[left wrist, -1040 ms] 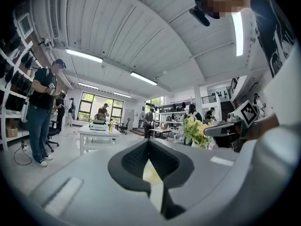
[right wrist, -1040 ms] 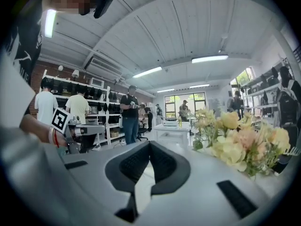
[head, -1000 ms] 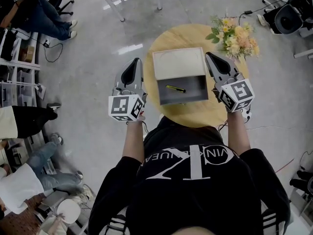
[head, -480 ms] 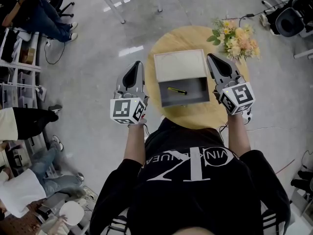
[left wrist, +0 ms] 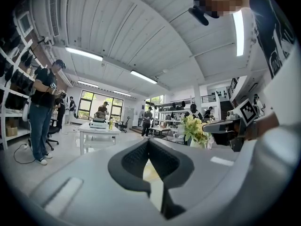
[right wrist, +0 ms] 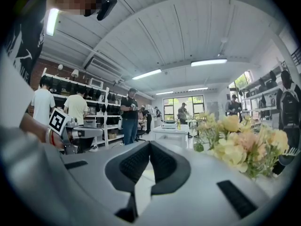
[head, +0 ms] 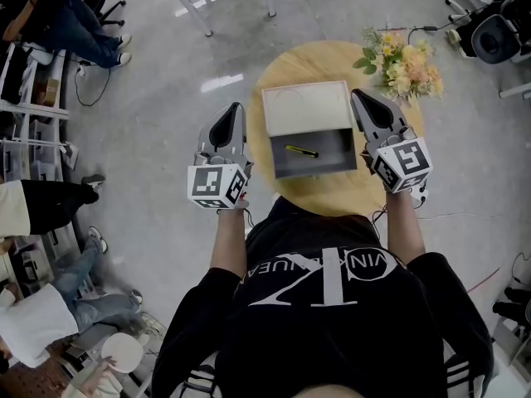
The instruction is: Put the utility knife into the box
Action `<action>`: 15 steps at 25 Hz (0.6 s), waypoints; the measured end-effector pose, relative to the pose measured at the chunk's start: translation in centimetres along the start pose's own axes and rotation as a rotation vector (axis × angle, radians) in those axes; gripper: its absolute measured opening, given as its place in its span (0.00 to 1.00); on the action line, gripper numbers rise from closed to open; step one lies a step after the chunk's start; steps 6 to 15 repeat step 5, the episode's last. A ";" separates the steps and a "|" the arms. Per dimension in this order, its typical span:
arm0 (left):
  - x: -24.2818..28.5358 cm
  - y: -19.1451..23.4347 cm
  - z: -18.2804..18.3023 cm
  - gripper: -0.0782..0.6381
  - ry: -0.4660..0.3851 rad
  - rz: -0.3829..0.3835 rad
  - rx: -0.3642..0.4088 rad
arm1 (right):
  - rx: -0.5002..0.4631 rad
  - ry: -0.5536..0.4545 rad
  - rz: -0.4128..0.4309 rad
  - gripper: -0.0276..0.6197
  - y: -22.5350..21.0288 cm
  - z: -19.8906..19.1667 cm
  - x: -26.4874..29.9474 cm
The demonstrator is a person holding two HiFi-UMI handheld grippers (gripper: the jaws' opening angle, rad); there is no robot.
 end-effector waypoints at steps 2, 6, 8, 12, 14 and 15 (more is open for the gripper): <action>0.1 0.0 0.0 0.12 -0.001 0.000 -0.002 | -0.003 0.001 -0.005 0.07 -0.1 0.1 0.0; 0.2 0.0 0.1 0.12 0.000 -0.004 -0.007 | -0.002 0.002 -0.007 0.07 -0.1 0.2 0.1; 0.2 0.0 0.1 0.12 0.000 -0.004 -0.007 | -0.002 0.002 -0.007 0.07 -0.1 0.2 0.1; 0.2 0.0 0.1 0.12 0.000 -0.004 -0.007 | -0.002 0.002 -0.007 0.07 -0.1 0.2 0.1; 0.2 0.0 0.1 0.12 0.000 -0.004 -0.007 | -0.002 0.002 -0.007 0.07 -0.1 0.2 0.1; 0.2 0.0 0.1 0.12 0.000 -0.004 -0.007 | -0.002 0.002 -0.007 0.07 -0.1 0.2 0.1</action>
Point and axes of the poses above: the fingertips, and each gripper's own axes: x forward along the fingers, y to its left, z out of its top, the point moved 10 cm from there along -x, backward along the fingers, and after that the axes turned 2 degrees about z, right-handed, at the moved point
